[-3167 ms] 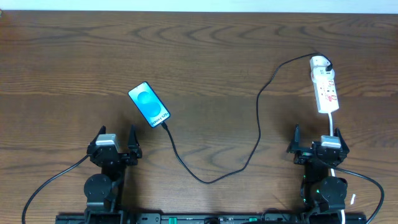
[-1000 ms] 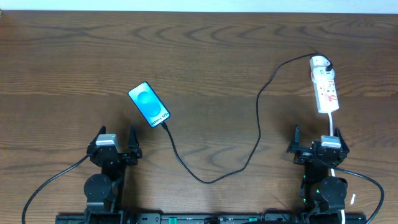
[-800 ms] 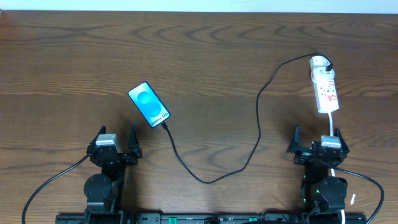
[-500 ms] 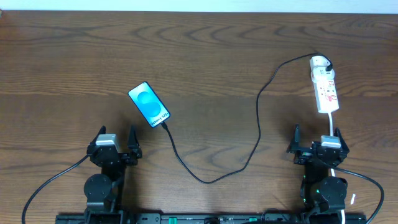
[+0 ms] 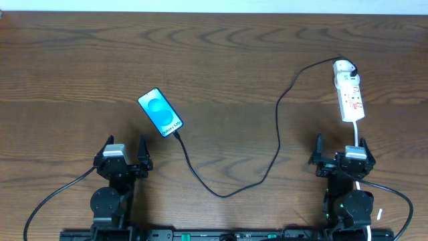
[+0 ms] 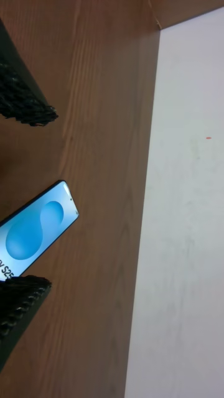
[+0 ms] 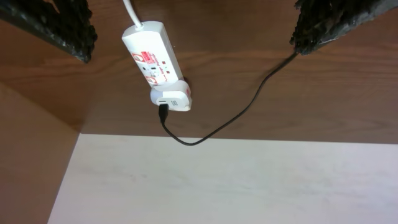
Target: Plug charger to phone and switch on socket
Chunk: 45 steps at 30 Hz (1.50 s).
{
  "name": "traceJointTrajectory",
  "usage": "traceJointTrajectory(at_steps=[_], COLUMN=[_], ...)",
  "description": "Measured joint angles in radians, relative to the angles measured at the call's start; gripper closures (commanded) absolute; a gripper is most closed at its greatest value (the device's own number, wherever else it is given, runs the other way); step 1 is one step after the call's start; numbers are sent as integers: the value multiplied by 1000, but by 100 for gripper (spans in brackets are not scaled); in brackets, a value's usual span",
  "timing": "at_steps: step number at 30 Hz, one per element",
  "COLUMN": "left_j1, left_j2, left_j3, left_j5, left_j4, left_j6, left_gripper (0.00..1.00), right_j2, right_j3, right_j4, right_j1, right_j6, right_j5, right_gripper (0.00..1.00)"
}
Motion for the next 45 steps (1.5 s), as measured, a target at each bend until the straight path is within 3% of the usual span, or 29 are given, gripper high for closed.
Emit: traceJointTrajectory(at_steps=[23,29,34,45], left_j1=[0,0,0,0], left_j2=[0,0,0,0], left_j3=[0,0,1,1], left_j5=[0,0,0,0], left_j4=[0,0,-1,-1], left_j6=[0,0,0,0], left_gripper=[21,21,21,21], right_j2=[0,33,190,736], right_j3=[0,44,226,702], right_j4=[51,-63,-170,-360], right_j1=[0,0,0,-2], right_j6=[23,34,34,34], right_j5=[-25,-41,-37,-37], right_gripper=[1,1,1,1])
